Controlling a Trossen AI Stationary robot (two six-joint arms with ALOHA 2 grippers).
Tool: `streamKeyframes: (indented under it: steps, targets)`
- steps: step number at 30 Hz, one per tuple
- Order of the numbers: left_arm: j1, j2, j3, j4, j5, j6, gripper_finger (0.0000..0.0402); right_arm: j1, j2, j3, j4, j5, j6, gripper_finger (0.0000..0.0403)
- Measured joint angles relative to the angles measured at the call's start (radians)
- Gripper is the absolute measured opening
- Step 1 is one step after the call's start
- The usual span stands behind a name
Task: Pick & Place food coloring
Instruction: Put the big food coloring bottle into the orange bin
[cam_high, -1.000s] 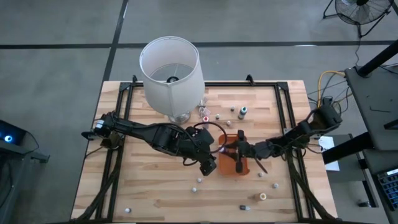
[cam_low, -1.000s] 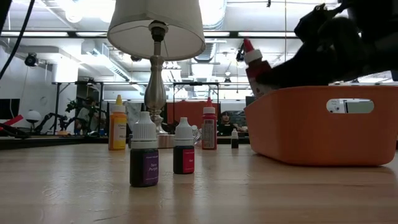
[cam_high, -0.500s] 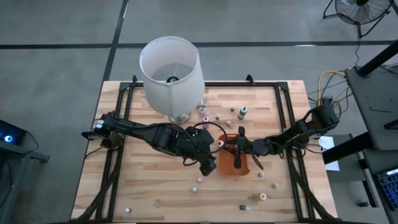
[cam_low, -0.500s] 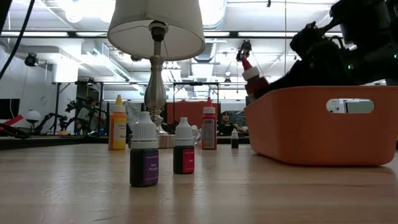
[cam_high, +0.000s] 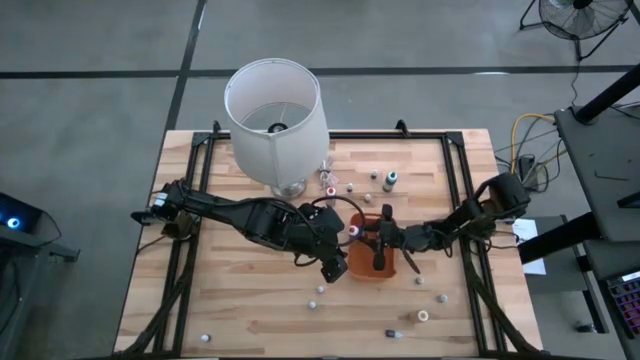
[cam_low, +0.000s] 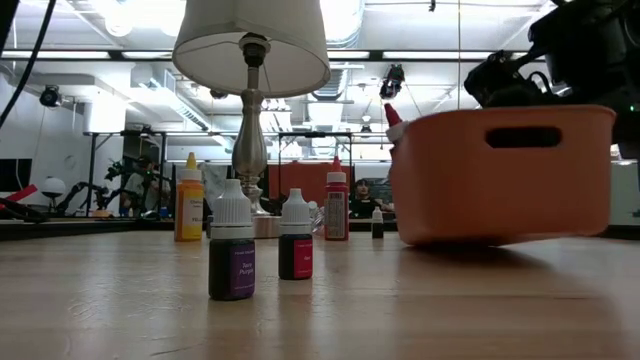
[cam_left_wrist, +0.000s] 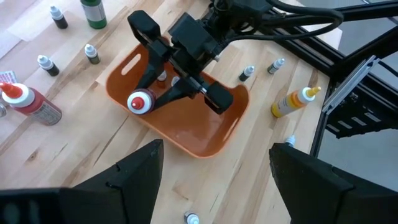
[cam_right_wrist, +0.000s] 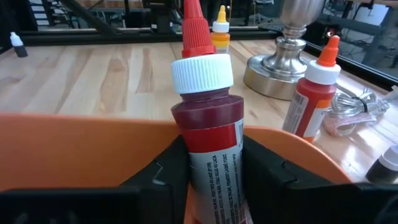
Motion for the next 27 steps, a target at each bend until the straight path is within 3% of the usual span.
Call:
streamKeyframes:
  steps: [9, 19, 27]
  targets:
    - [0.0, 0.0, 0.0, 0.0, 0.0, -0.002, 0.0263, 0.001, -0.006, -0.002, -0.005, -0.005, -0.01, 0.0158]
    - [0.0, 0.0, 0.0, 0.0, 0.0, -0.001, 0.0263, 0.004, -0.013, -0.002, -0.005, -0.009, -0.01, 0.0154]
    - [0.001, 0.0, 0.0, 0.0, 0.0, 0.012, 0.0263, 0.01, -0.037, 0.0, -0.011, -0.076, -0.028, 0.0158]
